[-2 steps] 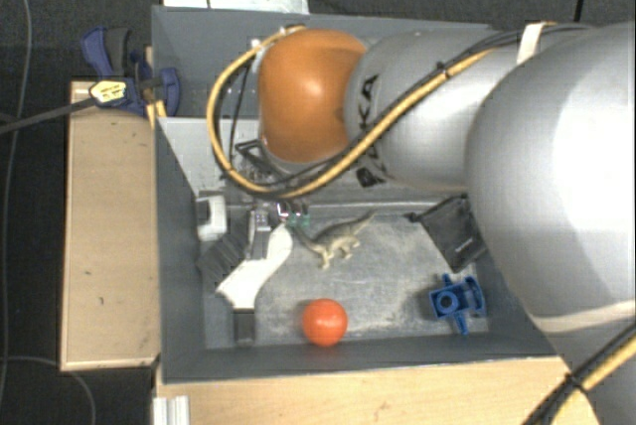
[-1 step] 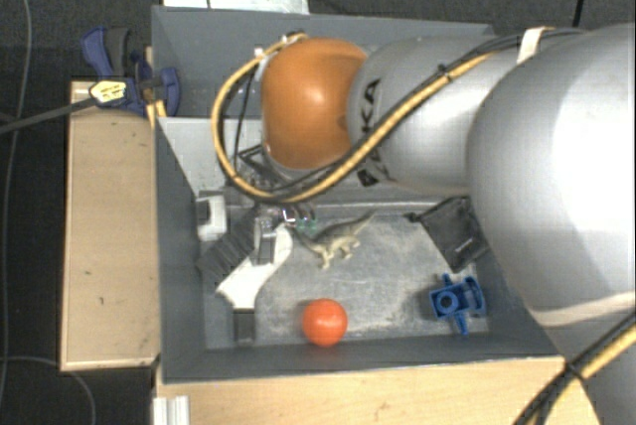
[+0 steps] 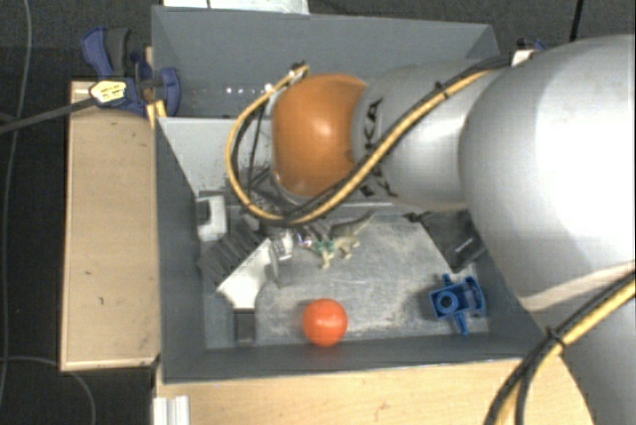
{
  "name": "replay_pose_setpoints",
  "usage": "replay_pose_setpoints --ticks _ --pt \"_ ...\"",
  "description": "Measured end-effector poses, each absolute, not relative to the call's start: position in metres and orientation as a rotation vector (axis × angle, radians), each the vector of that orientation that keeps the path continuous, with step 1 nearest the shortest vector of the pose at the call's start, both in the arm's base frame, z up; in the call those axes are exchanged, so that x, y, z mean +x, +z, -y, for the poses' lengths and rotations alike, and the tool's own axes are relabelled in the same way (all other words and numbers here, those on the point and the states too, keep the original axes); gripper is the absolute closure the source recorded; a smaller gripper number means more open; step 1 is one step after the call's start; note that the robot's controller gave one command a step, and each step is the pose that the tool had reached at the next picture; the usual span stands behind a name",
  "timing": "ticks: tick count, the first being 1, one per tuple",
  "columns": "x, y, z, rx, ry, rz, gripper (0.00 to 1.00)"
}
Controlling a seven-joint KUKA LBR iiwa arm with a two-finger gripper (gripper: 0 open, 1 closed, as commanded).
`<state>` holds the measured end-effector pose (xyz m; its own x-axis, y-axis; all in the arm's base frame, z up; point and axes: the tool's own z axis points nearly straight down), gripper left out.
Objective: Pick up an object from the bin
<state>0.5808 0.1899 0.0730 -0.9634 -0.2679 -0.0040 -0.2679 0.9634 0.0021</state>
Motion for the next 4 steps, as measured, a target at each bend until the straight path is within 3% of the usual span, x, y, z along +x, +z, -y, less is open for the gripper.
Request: replay_pose_setpoints --ticks 1,2,3,4 --pt "0.579 0.073 -0.182 -0.17 0.005 -3.138 0.0" --pt "0.586 0.072 -0.182 -0.226 0.006 -3.13 0.0" --pt "0.573 0.072 -0.16 -0.03 0.01 -3.135 0.0" --pt "0.571 0.071 -0.151 0.164 0.007 -3.136 0.0"
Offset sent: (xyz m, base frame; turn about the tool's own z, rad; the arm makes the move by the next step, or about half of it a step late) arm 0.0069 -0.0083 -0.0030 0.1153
